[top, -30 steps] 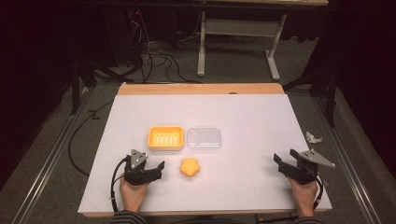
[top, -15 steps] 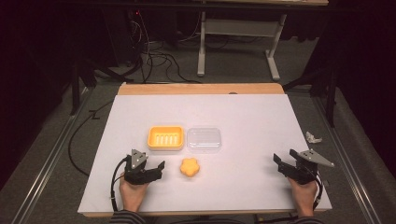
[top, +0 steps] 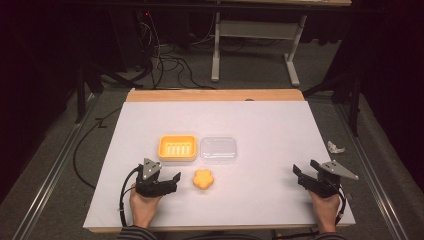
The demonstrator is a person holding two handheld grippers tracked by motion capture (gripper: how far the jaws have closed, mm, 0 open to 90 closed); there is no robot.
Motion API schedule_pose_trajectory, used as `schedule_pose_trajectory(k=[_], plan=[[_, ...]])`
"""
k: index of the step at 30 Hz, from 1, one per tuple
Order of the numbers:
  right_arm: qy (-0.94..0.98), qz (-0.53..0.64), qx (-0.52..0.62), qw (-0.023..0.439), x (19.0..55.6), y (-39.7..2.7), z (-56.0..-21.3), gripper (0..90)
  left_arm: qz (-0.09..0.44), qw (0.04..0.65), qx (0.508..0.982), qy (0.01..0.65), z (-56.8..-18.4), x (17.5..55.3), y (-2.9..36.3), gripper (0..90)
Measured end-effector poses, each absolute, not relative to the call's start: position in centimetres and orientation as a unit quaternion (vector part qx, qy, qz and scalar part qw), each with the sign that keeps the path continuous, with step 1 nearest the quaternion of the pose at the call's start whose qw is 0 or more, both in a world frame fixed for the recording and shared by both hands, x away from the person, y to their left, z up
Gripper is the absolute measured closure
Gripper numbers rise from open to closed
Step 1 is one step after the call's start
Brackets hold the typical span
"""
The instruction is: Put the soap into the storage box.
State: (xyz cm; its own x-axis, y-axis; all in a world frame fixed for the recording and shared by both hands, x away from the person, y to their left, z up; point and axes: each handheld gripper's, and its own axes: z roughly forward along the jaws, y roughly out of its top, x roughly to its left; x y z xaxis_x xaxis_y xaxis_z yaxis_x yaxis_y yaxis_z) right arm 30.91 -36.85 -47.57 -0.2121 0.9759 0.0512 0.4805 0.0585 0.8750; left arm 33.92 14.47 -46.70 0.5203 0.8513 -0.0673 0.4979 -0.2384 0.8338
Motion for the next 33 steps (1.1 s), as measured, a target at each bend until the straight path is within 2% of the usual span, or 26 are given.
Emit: schedule_pose_trajectory(k=[5,33], plan=[[0.662,0.408,0.550,0.303,30.9,-36.8,-47.6,26.8,0.184,0.439,0.759,0.443,-46.2,33.7,13.6,15.2],[0.662,0.412,0.547,0.305,30.8,-36.8,-47.6,26.8,0.166,0.428,0.781,0.423,-45.0,33.5,9.9,12.0]])
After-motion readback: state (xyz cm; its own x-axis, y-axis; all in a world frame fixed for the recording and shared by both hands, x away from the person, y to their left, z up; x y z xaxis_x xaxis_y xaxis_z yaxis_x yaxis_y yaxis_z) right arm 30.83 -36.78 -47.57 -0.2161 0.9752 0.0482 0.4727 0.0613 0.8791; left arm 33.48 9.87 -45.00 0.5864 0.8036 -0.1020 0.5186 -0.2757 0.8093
